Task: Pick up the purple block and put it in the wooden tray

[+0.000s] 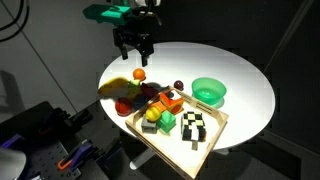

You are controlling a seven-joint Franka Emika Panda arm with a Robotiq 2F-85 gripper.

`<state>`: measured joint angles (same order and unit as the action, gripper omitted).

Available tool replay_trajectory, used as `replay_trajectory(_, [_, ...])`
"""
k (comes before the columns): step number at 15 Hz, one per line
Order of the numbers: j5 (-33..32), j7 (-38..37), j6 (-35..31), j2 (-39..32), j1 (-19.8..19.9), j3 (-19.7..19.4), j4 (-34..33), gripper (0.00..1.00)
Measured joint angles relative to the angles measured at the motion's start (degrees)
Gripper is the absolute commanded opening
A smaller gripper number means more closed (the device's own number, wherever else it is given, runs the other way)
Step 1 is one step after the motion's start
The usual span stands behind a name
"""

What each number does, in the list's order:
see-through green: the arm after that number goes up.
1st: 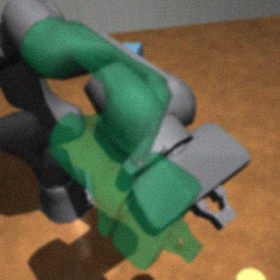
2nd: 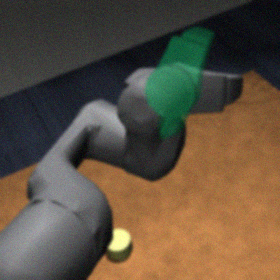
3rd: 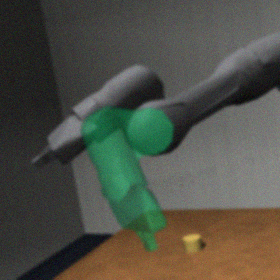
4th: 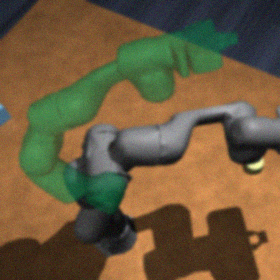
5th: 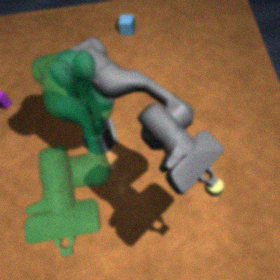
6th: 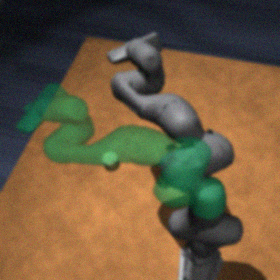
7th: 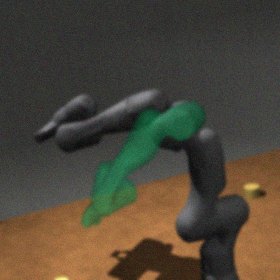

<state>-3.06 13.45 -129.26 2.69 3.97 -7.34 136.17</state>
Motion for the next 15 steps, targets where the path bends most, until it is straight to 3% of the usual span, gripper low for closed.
replay_trajectory(15, [-1.69,-3.24,0.00,-6.34,-0.01,0.97,-9.93,1.00])
